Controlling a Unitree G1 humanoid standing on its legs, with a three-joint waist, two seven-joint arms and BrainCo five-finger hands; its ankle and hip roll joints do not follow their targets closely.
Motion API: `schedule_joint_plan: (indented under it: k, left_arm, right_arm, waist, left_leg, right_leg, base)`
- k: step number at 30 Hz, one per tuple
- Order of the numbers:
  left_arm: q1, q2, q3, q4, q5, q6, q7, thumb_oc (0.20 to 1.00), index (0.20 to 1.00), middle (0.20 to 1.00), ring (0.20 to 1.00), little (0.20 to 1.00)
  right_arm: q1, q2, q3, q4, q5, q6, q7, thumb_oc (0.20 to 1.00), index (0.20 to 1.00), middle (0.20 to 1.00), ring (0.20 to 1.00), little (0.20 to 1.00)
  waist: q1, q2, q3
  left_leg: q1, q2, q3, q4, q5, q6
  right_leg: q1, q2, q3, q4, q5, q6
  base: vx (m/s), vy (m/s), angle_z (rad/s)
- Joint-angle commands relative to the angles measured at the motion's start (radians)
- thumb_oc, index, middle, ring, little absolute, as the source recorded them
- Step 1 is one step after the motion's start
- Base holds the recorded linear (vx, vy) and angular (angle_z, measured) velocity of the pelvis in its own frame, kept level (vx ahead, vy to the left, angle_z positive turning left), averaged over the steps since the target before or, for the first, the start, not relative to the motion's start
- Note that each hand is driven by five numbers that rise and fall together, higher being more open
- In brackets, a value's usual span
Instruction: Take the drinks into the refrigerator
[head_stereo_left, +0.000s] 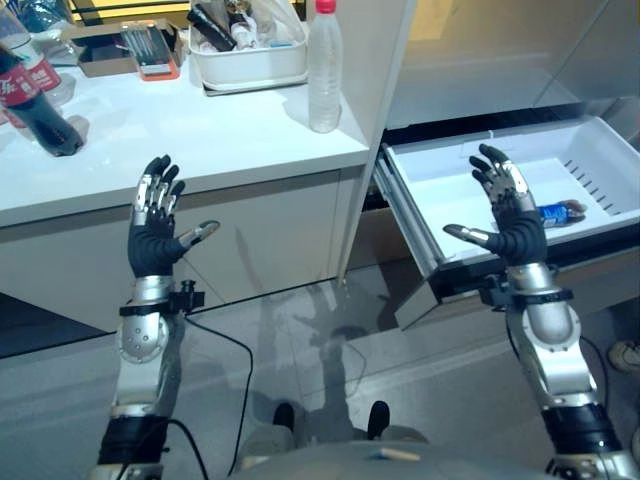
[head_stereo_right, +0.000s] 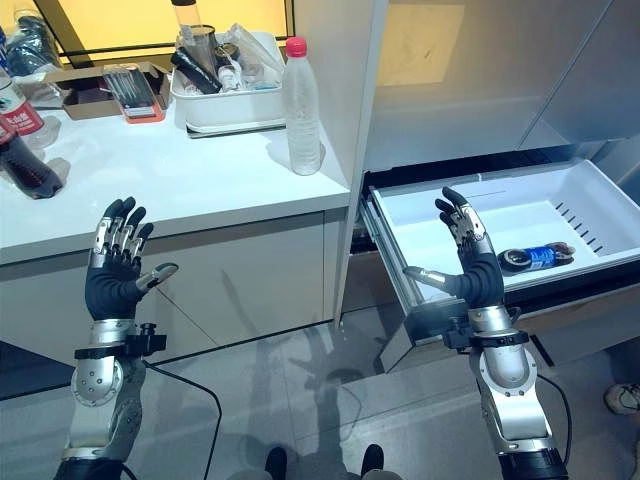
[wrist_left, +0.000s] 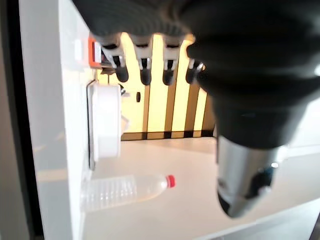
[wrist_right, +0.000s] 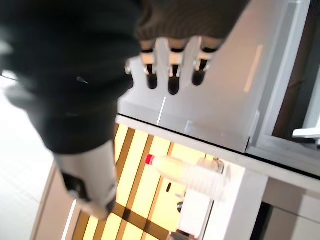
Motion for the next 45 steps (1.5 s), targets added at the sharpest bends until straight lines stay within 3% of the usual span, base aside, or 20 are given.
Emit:
schedule_joint_plan:
  k: [1,10,14,24,45]
  left_arm:
    - [-0.130,0.072,-0.008,0.095,0.032,-0.010,0.048,1.000,1.000,1.000,1.000,1.000]
    - [-0.329,0.178,-0.031,0.240,0.122,0.022,0.184,1.000,1.000,1.000,1.000,1.000]
    - [-0.424,0.243,-0.050,0.270,0.126,0.043,0.191,1.000,1.000,1.000,1.000,1.000]
    - [-0.583,0.271,-0.100,0.390,0.042,0.053,0.184,1.000,1.000,1.000,1.000,1.000]
    - [-0.466,0.250,0.026,0.431,0.050,0.056,0.216,1.000,1.000,1.000,1.000,1.000]
  right_arm:
    - [-0.052,-0.013,-0.062,-0.054,0.050,-0.038,-0.002,1.000,1.000,1.000,1.000,1.000]
    - [-0.079,-0.058,-0.086,-0.063,0.066,-0.025,-0.005,1.000,1.000,1.000,1.000,1.000]
    - [-0.088,-0.088,-0.105,-0.102,0.084,-0.013,0.018,1.000,1.000,1.000,1.000,1.000]
    - [-0.115,-0.105,-0.123,-0.199,0.158,-0.031,0.067,1.000,1.000,1.000,1.000,1.000]
    - [-0.076,-0.082,-0.170,-0.293,0.206,-0.037,0.131,1.000,1.000,1.000,1.000,1.000]
  waist:
    - [-0.022,0.021,-0.032]
    - [-0.071,0.035,-0.009]
    - [-0.096,0.044,0.011]
    - [-0.138,0.052,0.052]
    - [-0.145,0.018,0.088]
  left_leg:
    - [-0.005,-0.035,-0.030,0.035,-0.074,0.057]
    - [-0.018,-0.019,0.033,0.042,-0.082,0.052]
    - [-0.033,-0.019,0.063,0.071,-0.096,0.052]
    - [-0.061,-0.011,0.111,0.122,-0.118,0.044]
    - [-0.095,0.004,0.146,0.168,-0.144,0.043]
  right_leg:
    - [-0.017,0.012,-0.016,0.151,-0.140,-0.009]
    - [-0.086,0.032,0.058,0.185,-0.136,-0.006]
    - [-0.113,0.041,0.093,0.199,-0.137,-0.003]
    - [-0.161,0.058,0.147,0.222,-0.135,-0.005]
    - [-0.207,0.084,0.192,0.236,-0.130,-0.011]
  base:
    - [0.02,0.003,-0.11]
    - [0.01,0.011,-0.25]
    - [0.02,0.019,-0.29]
    - [0.01,0.003,-0.20]
    - [0.00,-0.008,-0.09]
